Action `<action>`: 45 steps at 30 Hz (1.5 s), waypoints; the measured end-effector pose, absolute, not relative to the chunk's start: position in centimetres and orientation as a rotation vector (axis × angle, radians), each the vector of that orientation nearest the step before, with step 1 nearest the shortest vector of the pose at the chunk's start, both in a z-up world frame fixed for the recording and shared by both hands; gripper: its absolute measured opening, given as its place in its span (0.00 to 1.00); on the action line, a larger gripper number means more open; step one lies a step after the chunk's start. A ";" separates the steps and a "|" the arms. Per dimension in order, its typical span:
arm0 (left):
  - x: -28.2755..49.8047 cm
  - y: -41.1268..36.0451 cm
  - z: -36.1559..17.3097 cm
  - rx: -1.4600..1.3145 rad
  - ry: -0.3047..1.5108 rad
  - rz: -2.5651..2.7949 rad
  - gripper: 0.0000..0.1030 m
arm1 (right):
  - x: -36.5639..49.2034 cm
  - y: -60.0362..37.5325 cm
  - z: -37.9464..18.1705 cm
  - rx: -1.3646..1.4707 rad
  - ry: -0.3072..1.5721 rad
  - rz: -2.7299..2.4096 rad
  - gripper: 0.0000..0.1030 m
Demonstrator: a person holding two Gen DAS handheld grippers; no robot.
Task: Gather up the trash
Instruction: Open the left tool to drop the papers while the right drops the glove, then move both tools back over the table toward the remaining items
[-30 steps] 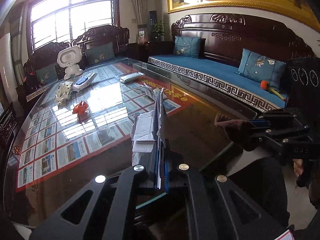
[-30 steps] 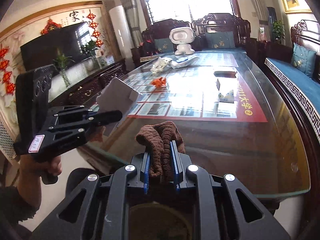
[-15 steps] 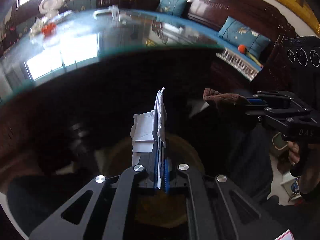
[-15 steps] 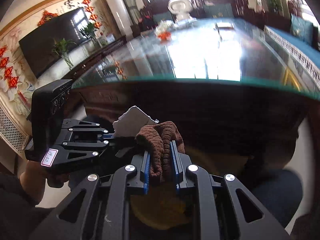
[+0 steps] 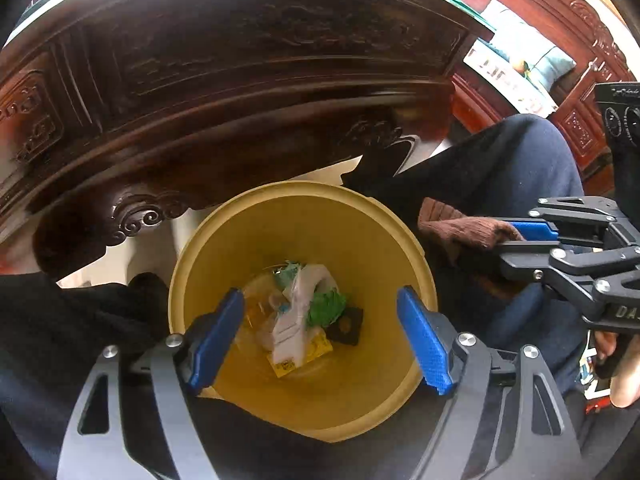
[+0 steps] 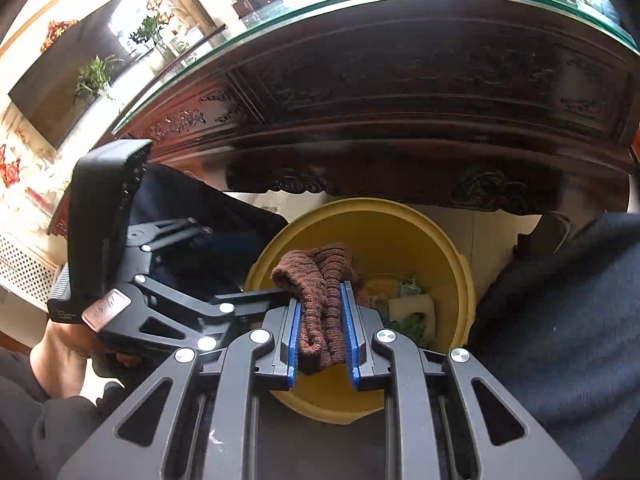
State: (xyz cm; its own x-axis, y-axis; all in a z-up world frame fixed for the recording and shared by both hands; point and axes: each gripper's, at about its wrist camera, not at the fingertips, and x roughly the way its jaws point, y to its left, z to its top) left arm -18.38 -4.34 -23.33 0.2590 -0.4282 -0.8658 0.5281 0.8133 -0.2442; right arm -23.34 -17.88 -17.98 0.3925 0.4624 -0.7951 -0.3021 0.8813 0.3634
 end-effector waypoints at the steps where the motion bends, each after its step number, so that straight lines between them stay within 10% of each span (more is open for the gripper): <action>1: -18.2 -4.1 -23.4 0.097 1.138 -0.648 0.76 | -23.2 -17.9 -18.3 0.169 1.066 0.490 0.18; 12: -17.0 -2.1 -24.1 0.105 1.191 -0.595 0.76 | -22.1 -17.6 -19.0 0.146 1.087 0.496 0.19; 18: -17.3 -2.3 -24.0 0.170 1.196 -0.552 0.79 | -22.1 -16.8 -19.3 0.103 1.103 0.520 0.53; 45: -17.5 -2.4 -23.8 0.192 1.186 -0.541 0.81 | -22.5 -16.5 -19.0 0.087 1.078 0.532 0.67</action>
State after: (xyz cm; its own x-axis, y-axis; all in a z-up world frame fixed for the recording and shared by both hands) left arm -17.45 -2.40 -23.78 0.2666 -0.2988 -0.9163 0.4957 0.8578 -0.1355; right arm -22.53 -16.47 -18.99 0.3611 0.4539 -0.8146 -0.3711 0.8713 0.3210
